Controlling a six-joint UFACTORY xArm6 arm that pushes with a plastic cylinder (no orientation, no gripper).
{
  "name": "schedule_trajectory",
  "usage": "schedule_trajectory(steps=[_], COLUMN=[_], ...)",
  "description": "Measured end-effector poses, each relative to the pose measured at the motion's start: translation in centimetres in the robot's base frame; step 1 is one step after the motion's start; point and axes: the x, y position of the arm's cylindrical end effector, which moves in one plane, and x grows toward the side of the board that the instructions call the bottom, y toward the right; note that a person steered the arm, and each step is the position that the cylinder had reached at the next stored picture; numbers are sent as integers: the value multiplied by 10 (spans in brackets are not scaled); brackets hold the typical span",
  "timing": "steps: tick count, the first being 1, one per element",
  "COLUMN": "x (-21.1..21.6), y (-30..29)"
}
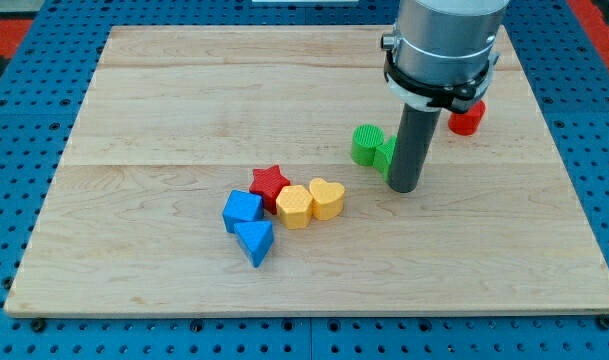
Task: Push the red circle into the green circle
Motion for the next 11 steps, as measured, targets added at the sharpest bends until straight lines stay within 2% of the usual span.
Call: schedule_trajectory(steps=[1, 2, 3, 4, 5, 6, 7, 8, 9, 10, 11], x=[-39, -28, -19, -68, -95, -96, -116, -125, -109, -104, -50], y=[-36, -22, 99, 134, 93, 72, 131, 70, 5, 48, 109])
